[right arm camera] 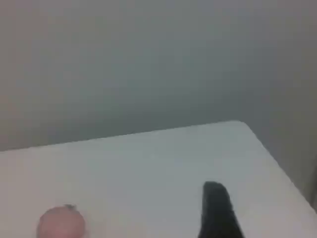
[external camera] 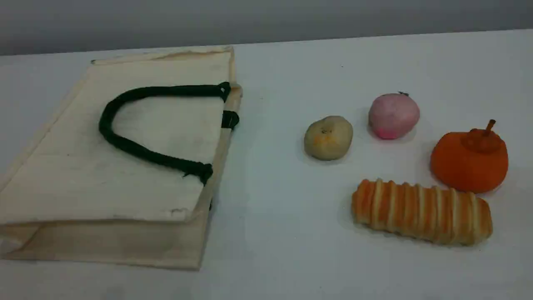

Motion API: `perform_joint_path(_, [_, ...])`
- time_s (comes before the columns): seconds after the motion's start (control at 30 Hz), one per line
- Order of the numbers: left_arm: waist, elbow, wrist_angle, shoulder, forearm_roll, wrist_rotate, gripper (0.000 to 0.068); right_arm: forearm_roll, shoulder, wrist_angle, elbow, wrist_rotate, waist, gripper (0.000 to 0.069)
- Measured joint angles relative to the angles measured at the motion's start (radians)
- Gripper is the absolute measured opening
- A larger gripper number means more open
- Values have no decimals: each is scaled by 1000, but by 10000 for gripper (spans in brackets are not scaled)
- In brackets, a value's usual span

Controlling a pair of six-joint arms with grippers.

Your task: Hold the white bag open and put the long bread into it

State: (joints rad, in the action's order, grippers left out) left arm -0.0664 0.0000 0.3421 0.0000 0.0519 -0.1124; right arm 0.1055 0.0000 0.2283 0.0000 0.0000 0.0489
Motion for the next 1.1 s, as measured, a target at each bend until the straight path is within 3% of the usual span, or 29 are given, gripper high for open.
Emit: perform_joint_path(1.1, [0,0,0,0,0,-1,572,-14,0,-1,0,-17,0,386])
